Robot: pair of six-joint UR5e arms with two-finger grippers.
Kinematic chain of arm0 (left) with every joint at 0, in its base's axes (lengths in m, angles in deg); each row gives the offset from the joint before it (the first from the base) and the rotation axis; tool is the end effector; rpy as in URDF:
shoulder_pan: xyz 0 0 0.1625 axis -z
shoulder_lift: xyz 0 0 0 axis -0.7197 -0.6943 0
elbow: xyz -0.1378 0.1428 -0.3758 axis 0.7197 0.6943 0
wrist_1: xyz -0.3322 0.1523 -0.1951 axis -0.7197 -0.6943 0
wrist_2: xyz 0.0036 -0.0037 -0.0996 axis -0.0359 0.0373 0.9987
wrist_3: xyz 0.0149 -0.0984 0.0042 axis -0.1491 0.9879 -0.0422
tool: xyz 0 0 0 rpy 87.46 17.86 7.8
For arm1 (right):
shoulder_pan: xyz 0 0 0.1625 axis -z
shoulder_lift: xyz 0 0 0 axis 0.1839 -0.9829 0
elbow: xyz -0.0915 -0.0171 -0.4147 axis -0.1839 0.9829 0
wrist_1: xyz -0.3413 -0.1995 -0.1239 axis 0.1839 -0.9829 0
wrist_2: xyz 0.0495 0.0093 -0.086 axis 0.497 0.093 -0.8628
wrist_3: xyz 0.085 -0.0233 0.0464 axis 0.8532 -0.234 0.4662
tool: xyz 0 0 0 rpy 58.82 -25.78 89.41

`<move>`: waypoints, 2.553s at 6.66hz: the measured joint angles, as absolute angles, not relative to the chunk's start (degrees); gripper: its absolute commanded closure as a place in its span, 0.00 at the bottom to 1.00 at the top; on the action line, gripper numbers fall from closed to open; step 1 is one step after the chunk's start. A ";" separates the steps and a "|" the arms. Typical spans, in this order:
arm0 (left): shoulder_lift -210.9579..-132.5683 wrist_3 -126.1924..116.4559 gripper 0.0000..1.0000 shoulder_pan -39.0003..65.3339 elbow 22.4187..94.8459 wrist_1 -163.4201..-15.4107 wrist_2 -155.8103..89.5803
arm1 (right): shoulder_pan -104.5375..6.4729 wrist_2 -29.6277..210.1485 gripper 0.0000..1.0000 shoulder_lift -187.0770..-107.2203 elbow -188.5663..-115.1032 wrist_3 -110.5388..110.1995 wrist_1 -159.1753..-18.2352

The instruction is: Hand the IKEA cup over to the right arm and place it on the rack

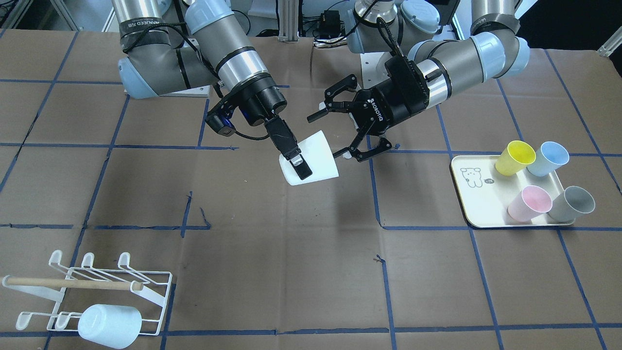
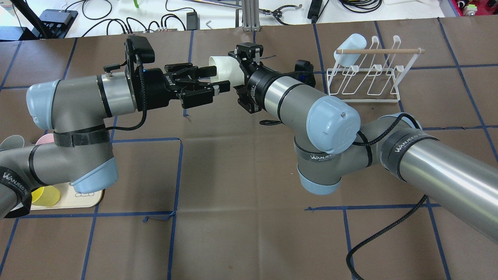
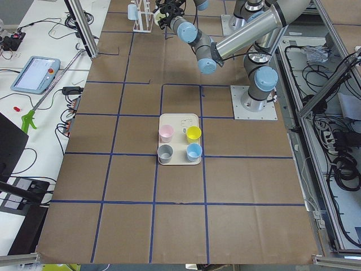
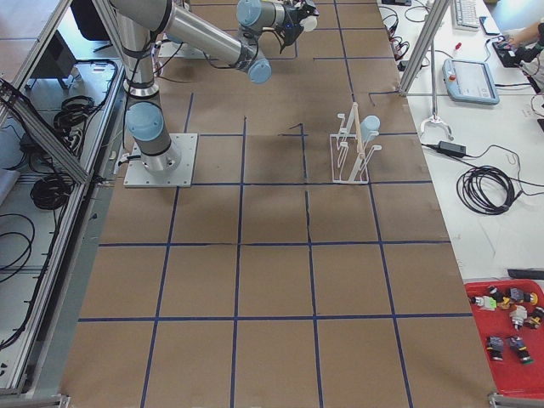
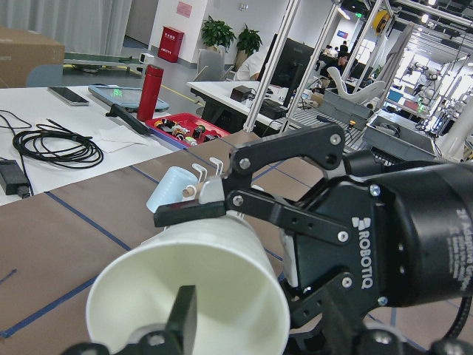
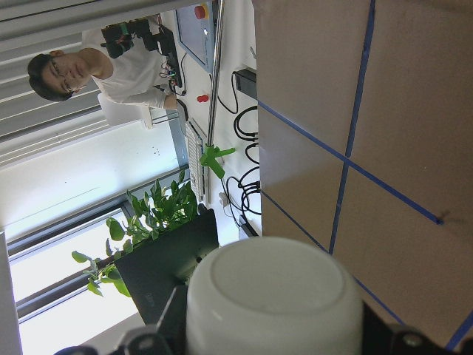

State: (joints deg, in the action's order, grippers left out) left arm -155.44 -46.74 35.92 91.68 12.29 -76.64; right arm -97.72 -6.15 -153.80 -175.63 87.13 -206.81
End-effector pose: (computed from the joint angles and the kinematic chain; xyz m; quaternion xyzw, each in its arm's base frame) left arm -0.1622 -0.4651 0.3814 -0.3101 -0.7423 0.4180 0.4219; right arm 0.3195 -0.4504 0.3714 0.5109 0.6666 -0.1490 0.5219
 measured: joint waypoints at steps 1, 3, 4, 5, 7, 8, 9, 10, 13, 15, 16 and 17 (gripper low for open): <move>-155.16 -46.12 0.01 34.55 91.66 12.44 -76.66 | -97.62 -6.12 0.62 -153.72 -175.52 87.00 -206.79; -154.09 -45.57 0.01 27.67 91.57 12.45 -76.61 | -96.55 -6.10 0.75 -153.40 -174.85 86.26 -206.48; -153.45 -43.27 0.00 25.32 90.94 12.36 -78.68 | -95.18 -6.13 0.75 -152.96 -174.06 84.81 -206.46; -153.12 -38.31 0.00 24.74 88.92 12.14 -83.83 | -93.14 -6.15 0.75 -152.38 -173.02 81.05 -206.48; -153.00 -29.82 0.00 26.90 82.90 6.50 -97.89 | -88.18 -6.07 0.80 -151.29 -171.72 65.79 -206.89; -153.01 -26.63 0.00 29.65 78.83 0.12 -107.49 | -85.10 -6.01 0.83 -150.90 -171.53 56.80 -207.35; -153.21 -23.64 0.00 32.95 73.47 -9.35 -116.75 | -82.42 -5.99 0.84 -150.71 -171.38 49.09 -207.58; -153.54 -20.75 0.00 36.35 67.16 -22.57 -125.47 | -80.01 -6.02 0.86 -150.41 -171.25 41.35 -207.65; -152.98 -16.73 0.00 40.32 58.09 -56.45 -140.52 | -72.62 -6.18 0.86 -148.44 -170.28 11.91 -207.56; -152.25 -16.75 0.00 40.54 58.48 -60.10 -142.78 | -68.76 -6.12 0.88 -145.34 -166.46 -3.87 -207.50; -152.09 -16.60 0.00 40.62 58.89 -60.19 -142.98 | -66.87 -5.71 0.89 -142.98 -163.69 -8.28 -207.68; -151.87 -16.42 0.00 40.67 59.52 -59.95 -143.11 | -65.10 -4.67 0.90 -140.80 -161.12 -11.11 -207.75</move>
State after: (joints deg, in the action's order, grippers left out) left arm -151.87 -16.42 40.67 59.52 -59.95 -143.11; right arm -65.10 -4.67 -140.80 -161.12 -11.11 -207.75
